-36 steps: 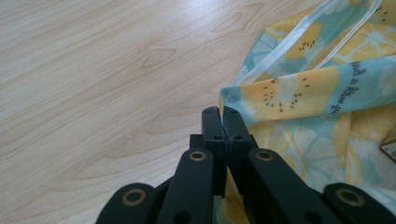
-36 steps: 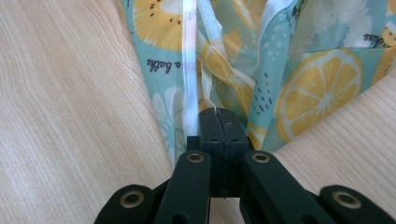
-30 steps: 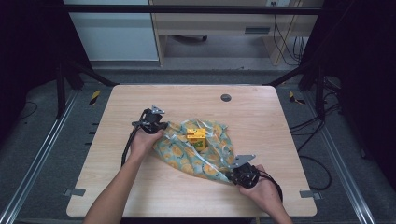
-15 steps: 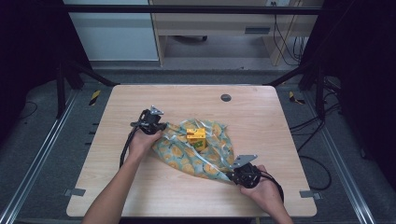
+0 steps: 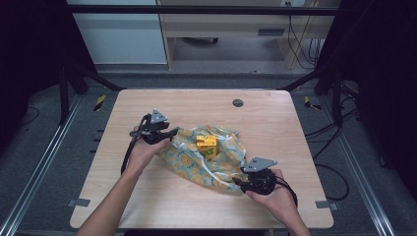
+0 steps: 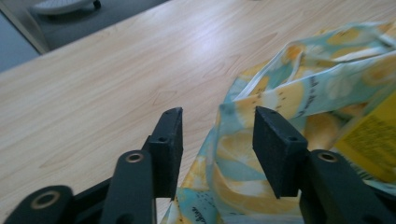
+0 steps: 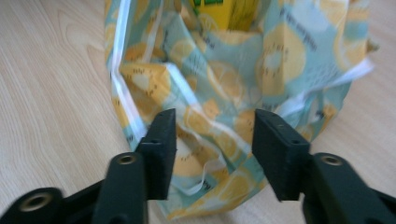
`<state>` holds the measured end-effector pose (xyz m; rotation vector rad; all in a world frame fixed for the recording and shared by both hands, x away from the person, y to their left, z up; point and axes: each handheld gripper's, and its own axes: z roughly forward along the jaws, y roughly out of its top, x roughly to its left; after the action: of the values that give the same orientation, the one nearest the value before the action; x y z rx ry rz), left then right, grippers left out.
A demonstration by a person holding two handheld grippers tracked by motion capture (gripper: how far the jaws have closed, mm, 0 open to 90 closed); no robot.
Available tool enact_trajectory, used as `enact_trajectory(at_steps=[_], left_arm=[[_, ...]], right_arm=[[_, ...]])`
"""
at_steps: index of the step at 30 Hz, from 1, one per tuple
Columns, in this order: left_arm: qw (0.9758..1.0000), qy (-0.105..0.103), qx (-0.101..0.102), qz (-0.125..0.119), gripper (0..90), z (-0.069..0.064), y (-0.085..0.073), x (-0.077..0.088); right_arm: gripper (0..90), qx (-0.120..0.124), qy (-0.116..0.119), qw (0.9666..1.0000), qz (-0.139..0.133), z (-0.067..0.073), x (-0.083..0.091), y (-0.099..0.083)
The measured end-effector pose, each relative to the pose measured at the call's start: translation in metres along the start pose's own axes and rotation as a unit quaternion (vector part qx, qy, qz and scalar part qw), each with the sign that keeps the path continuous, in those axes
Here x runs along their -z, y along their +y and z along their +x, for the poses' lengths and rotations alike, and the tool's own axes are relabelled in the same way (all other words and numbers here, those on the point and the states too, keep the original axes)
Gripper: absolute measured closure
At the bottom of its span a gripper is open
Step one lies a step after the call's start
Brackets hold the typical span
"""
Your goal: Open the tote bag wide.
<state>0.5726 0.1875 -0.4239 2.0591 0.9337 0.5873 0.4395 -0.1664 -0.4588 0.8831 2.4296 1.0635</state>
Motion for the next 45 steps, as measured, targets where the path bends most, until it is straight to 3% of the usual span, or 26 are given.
enact_trajectory(at_steps=[2, 3, 8, 9, 11, 13, 14, 18, 23, 28, 30, 33, 34, 35, 36, 37, 38, 39, 40, 41, 45], left_arm=[[1.0, -0.003, -0.001, -0.006, 48.5, -0.003, 0.002, 0.005], [0.9997, -0.015, -0.008, -0.017, 47.4, -0.009, 0.005, 0.014], [0.9985, -0.039, -0.021, -0.031, 39.8, -0.025, 0.007, 0.029], [0.9977, -0.046, -0.032, -0.037, 36.2, -0.033, 0.006, 0.035], [0.997, -0.053, -0.035, -0.045, 34.2, -0.039, 0.004, 0.04], [0.9965, -0.059, -0.036, -0.048, 31.9, -0.041, 0.004, 0.041], [0.9955, -0.071, -0.041, -0.048, 27.9, -0.045, 0.002, 0.042], [0.9934, -0.094, -0.054, -0.039, 20.7, -0.054, -0.003, 0.037], [0.9907, -0.105, -0.082, -0.024, 16.0, -0.066, -0.005, 0.025], [0.9899, -0.113, -0.085, -0.004, 14.5, -0.072, -0.011, 0.009], [0.9897, -0.114, -0.087, 0.002, 19.2, -0.073, -0.016, 0.005], [0.9898, -0.109, -0.092, -0.003, 33.7, -0.075, -0.019, 0.005], [0.9894, -0.105, -0.101, -0.002, 33.7, -0.077, -0.02, 0.006], [0.989, -0.092, -0.115, 0.006, 49.5, -0.079, -0.022, 0.007], [0.9889, -0.094, -0.115, 0.006, 56.1, -0.08, -0.024, 0.008], [0.9889, -0.094, -0.115, 0.006, 66.5, -0.08, -0.024, 0.008], [0.9892, -0.091, -0.115, 0.003, 71.1, -0.081, -0.025, 0.01], [0.9892, -0.091, -0.115, 0.003, 75.9, -0.081, -0.025, 0.01], [0.9889, -0.094, -0.115, 0.002, 75.9, -0.081, -0.026, 0.012], [0.9891, -0.097, -0.111, 0.0, 84.0, -0.082, -0.029, 0.017], [0.9881, -0.109, -0.108, 0.012, 88.9, -0.081, -0.037, 0.023]], right_arm=[[45.2, 0.0, -0.002, 1.0, -0.003, 0.0, 0.001, 0.002], [38.9, -0.004, -0.01, 0.9999, -0.005, -0.002, 0.005, 0.01], [27.9, -0.01, -0.023, 0.9997, -0.003, -0.013, 0.006, 0.025], [24.2, -0.007, -0.03, 0.9995, -0.002, -0.019, 0.002, 0.034], [18.9, -0.014, -0.029, 0.9995, 0.002, -0.024, -0.004, 0.041], [17.7, -0.017, -0.027, 0.9995, 0.005, -0.028, -0.008, 0.046], [16.8, -0.029, -0.027, 0.9992, 0.008, -0.034, -0.018, 0.052], [16.9, -0.038, -0.026, 0.9988, 0.018, -0.044, -0.034, 0.059], [18.5, -0.038, -0.035, 0.9982, 0.029, -0.05, -0.05, 0.064], [25.1, -0.038, -0.035, 0.9979, 0.039, -0.053, -0.06, 0.064], [31.0, -0.037, -0.037, 0.9977, 0.043, -0.054, -0.063, 0.063], [43.1, -0.03, -0.039, 0.9977, 0.047, -0.056, -0.065, 0.061], [43.1, -0.03, -0.039, 0.9977, 0.047, -0.056, -0.065, 0.061], [55.5, -0.032, -0.034, 0.998, 0.044, -0.056, -0.066, 0.061], [60.9, -0.029, -0.032, 0.998, 0.045, -0.057, -0.067, 0.061], [60.9, -0.029, -0.032, 0.998, 0.045, -0.057, -0.067, 0.061], [72.6, -0.027, -0.036, 0.998, 0.043, -0.057, -0.066, 0.061], [72.6, -0.027, -0.036, 0.998, 0.043, -0.057, -0.066, 0.061], [76.3, -0.029, -0.033, 0.9982, 0.04, -0.057, -0.066, 0.061], [83.8, -0.03, -0.032, 0.9984, 0.035, -0.058, -0.065, 0.061], [89.1, -0.046, -0.03, 0.998, 0.032, -0.065, -0.064, 0.059]])
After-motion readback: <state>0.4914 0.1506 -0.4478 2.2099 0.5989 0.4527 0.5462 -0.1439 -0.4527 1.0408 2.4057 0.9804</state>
